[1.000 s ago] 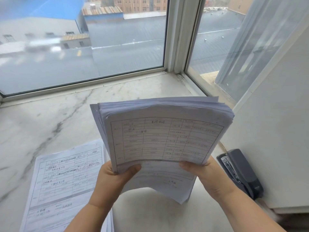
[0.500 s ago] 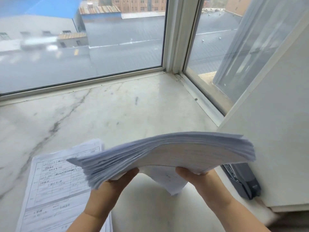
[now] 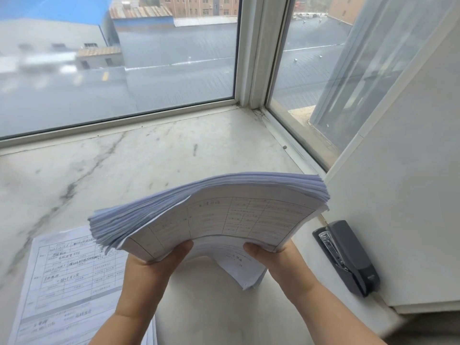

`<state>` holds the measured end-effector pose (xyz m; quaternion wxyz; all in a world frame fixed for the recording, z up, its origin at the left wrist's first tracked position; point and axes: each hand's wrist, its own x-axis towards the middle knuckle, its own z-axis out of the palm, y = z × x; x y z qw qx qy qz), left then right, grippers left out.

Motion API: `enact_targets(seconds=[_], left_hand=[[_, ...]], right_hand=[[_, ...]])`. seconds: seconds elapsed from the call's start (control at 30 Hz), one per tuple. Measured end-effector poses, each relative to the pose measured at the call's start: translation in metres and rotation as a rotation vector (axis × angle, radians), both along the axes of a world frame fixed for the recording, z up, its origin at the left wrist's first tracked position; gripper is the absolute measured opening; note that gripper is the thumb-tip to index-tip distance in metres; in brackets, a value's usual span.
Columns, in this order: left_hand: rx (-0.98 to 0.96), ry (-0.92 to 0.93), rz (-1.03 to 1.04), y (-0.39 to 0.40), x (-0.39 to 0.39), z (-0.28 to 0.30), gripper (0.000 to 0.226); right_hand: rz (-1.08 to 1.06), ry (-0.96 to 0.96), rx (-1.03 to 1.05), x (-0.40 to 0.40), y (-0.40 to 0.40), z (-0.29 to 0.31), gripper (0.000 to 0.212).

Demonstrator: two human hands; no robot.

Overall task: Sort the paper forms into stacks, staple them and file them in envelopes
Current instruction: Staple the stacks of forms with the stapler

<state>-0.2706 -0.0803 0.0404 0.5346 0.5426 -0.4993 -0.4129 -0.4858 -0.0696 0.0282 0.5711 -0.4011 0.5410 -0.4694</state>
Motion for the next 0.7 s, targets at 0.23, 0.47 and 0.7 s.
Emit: enact_targets(seconds=[0.23, 0.47, 0.7], left_hand=[[0.079, -0.011, -0.041, -0.001, 0.005, -0.006, 0.032], [0.156, -0.022, 0.017, 0.011, 0.008, 0.01, 0.043], [-0.259, 0.188, 0.197, 0.02, -0.011, 0.099, 0.057]], right_hand=[[0.016, 0.019, -0.002, -0.001, -0.004, 0.003, 0.034], [-0.04, 0.058, -0.081, -0.01, 0.003, 0.0, 0.035], [-0.12, 0.028, -0.143, -0.002, 0.003, 0.017, 0.04]])
